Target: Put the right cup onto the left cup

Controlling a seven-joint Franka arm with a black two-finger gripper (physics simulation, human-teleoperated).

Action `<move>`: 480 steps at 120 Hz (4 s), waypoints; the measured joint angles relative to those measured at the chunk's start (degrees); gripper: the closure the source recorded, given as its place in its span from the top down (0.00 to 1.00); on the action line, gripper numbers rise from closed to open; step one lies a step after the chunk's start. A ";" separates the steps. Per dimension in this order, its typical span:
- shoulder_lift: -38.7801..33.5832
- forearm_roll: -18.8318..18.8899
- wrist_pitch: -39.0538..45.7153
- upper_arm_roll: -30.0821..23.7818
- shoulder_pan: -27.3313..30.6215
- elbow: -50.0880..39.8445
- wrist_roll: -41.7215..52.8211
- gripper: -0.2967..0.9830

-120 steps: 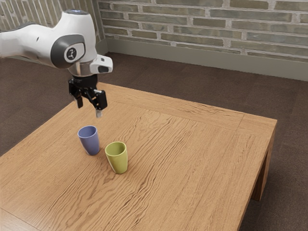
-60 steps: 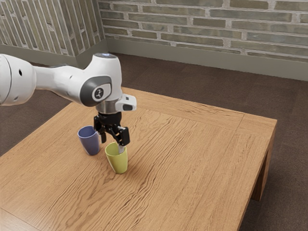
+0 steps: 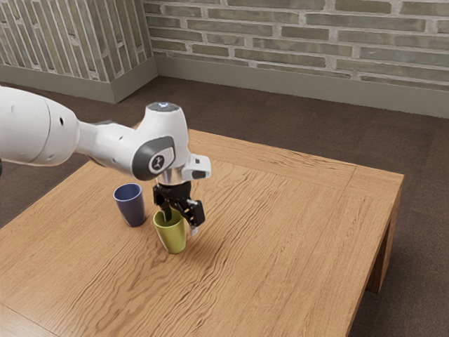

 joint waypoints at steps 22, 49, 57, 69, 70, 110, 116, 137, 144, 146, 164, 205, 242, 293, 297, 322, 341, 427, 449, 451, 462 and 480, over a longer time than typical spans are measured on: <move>0.35 0.59 1.89 0.09 -0.02 0.23 -0.03 0.49; -0.08 0.98 2.59 0.34 -0.03 0.08 -0.08 0.24; -0.25 1.03 2.59 0.42 0.05 0.06 -0.12 0.22; -1.10 1.05 2.43 0.49 0.19 0.01 -0.14 0.19; -1.28 1.09 2.40 0.50 0.19 0.01 -0.14 0.19; -9.40 6.54 -1.78 0.68 0.67 -0.03 -1.69 0.16; -10.17 7.42 -2.53 0.73 0.93 0.03 -2.00 0.16; -13.68 9.16 -5.57 2.17 1.68 0.16 -2.91 0.16; -15.03 9.44 -6.57 2.31 2.47 0.17 -3.12 0.16; -15.34 9.51 -6.83 2.33 2.73 0.17 -3.17 0.16; -16.27 9.76 -8.38 2.35 5.37 0.67 -3.25 0.16; -9.82 8.10 -9.47 2.26 11.22 7.30 -0.84 0.15; -6.09 6.80 -9.04 2.12 11.75 9.60 1.86 0.15; -3.62 6.01 -7.16 1.95 11.70 10.29 3.99 0.15; -3.56 5.90 -6.89 1.95 11.69 10.23 4.09 0.15; -3.17 5.37 -5.71 1.95 11.59 9.71 4.58 0.15; -4.19 4.37 -5.23 1.97 11.51 7.51 4.82 0.16; -13.54 2.47 -6.18 2.11 10.38 4.70 4.84 0.74; -14.86 2.83 -10.25 2.21 8.86 9.81 2.08 0.76; -14.88 2.98 -10.93 2.21 8.67 10.61 1.81 0.76; -14.87 3.61 -14.62 2.18 7.64 14.54 0.48 0.76; -14.76 4.05 -19.62 2.13 6.46 18.42 -1.25 0.77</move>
